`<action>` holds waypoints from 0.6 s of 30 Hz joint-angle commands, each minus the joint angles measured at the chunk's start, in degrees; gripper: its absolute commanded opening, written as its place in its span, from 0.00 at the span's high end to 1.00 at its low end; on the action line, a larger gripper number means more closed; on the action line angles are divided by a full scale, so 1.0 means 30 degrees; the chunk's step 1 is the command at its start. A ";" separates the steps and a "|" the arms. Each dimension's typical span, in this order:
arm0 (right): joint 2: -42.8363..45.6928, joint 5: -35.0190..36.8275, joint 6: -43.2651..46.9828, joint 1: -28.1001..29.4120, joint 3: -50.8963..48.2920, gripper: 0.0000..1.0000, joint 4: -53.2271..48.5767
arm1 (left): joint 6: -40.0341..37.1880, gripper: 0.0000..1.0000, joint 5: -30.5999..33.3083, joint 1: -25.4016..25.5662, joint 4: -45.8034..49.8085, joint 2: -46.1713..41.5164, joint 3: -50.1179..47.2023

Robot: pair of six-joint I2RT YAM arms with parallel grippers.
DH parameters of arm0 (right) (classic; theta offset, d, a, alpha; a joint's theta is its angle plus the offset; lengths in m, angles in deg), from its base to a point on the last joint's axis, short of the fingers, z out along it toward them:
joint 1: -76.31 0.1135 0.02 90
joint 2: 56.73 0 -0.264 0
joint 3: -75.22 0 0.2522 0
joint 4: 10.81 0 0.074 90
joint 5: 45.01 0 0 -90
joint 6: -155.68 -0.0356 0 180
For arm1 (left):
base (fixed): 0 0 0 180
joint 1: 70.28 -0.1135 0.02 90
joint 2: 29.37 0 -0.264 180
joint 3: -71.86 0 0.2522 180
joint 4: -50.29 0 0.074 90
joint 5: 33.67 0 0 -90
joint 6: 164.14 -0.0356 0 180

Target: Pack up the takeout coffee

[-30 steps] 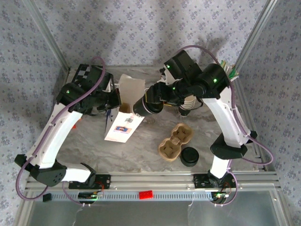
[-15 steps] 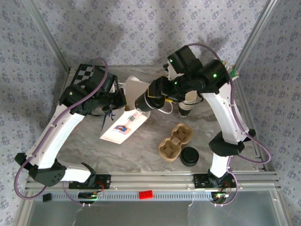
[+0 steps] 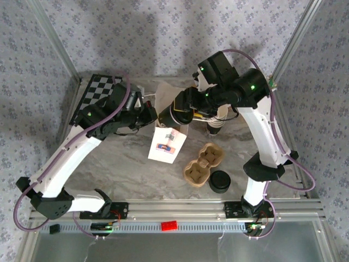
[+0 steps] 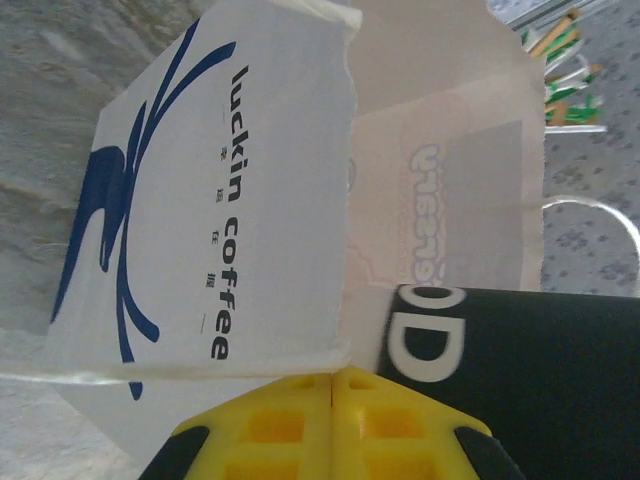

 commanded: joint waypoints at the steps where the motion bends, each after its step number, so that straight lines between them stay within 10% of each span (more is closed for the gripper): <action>1: -0.0300 0.0264 -0.0168 0.0074 0.0274 0.44 -0.3631 | 0.1419 1.00 -0.0482 0.0340 -0.3257 -0.0773 -0.0829; 18: -0.1545 0.1993 0.0045 0.1217 -0.1693 0.45 -0.3623 | 0.3979 1.00 0.0478 0.1424 -0.5587 -0.2869 -0.4480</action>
